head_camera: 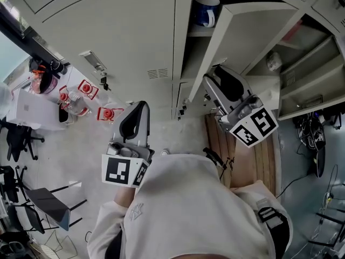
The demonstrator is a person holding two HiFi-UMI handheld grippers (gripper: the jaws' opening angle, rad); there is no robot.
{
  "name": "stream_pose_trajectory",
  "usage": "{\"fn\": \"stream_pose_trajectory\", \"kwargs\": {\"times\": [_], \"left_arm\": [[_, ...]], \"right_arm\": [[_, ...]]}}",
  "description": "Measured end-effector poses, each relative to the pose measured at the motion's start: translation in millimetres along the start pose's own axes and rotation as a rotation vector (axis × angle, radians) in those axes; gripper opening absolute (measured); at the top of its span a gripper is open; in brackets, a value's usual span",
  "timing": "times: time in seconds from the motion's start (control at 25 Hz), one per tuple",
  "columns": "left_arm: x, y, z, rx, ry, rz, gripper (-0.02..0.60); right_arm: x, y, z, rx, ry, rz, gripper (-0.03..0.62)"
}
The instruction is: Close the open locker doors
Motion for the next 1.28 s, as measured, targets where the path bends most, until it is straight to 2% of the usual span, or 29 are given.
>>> {"fn": "stream_pose_trajectory", "kwargs": {"times": [0.84, 1.28], "left_arm": [[29, 11, -2, -0.003, 0.01, 0.061, 0.008], [35, 15, -2, -0.002, 0.014, 0.067, 0.008]], "right_arm": [[-27, -51, -16, 0.036, 0.004, -0.044, 0.112], [-42, -59, -24, 0.03, -0.016, -0.123, 0.112]]}}
Point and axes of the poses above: the fingertips, and each gripper's own axes: y backward along the fingers, x to its left, z out of its top, the point moved 5 cm from there along y, backward along the fingers, and after that the axes turned 3 degrees about y, right-handed, at the moved point
